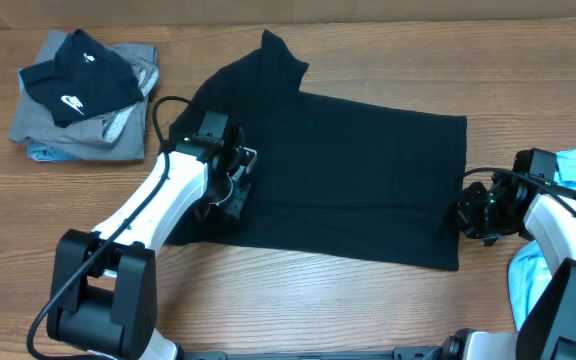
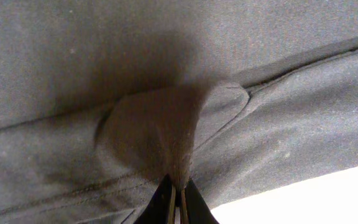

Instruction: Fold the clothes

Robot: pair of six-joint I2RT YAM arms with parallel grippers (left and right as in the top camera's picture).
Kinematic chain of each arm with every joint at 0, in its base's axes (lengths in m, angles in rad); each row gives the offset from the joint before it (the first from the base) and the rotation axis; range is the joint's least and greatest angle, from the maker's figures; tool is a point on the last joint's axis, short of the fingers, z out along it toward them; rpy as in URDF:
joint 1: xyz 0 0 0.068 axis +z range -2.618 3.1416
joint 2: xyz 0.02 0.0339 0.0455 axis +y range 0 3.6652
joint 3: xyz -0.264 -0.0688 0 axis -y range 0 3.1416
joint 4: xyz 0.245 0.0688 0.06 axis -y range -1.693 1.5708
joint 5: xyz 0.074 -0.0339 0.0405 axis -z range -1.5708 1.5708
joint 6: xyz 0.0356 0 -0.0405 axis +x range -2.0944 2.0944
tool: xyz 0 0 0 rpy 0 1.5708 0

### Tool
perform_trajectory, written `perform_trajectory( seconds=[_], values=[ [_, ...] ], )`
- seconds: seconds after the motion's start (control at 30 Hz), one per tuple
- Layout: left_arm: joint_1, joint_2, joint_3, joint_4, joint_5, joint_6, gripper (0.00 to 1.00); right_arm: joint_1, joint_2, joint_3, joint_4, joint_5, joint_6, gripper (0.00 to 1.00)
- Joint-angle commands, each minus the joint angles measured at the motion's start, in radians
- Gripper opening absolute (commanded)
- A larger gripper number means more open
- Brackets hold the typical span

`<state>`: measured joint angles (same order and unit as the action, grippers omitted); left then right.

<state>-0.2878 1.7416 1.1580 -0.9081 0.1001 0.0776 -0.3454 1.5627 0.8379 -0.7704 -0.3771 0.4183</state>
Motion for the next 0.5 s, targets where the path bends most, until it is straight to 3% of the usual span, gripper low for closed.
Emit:
perform_trajectory(
  seconds=[0.0,0.47],
  values=[
    [-0.001,0.005,0.085,-0.003,-0.023,-0.022,0.04,-0.005,-0.005,0.028,0.006,0.024,0.003,0.04],
    [-0.001,0.005,0.135,0.132,-0.052,-0.021,0.04,-0.005,-0.005,0.028,0.043,0.027,0.004,0.04]
  ],
)
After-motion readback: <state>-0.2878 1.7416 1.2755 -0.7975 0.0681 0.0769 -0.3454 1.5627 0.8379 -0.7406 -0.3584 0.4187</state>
